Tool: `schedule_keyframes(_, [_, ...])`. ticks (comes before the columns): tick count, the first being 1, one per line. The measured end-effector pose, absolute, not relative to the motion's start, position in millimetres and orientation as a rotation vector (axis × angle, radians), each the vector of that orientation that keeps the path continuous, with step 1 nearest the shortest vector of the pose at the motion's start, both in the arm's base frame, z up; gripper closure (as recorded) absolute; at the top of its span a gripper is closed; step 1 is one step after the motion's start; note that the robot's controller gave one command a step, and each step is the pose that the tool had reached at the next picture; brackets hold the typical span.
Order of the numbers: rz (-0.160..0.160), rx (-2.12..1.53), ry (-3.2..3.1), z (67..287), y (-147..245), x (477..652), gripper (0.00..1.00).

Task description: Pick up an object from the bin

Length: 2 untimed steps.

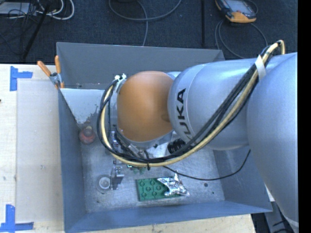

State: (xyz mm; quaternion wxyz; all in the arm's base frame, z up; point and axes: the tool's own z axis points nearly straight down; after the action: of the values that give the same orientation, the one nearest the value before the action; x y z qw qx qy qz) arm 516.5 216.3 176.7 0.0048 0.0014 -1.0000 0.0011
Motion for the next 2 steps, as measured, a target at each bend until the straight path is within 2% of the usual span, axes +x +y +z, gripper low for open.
schedule_keyframes(1, [0.007, 0.018, -3.132, 112, 188, 517.8, 0.00])
schedule_keyframes(2, [0.000, 0.411, -3.114, 70, 219, 518.8, 0.00])
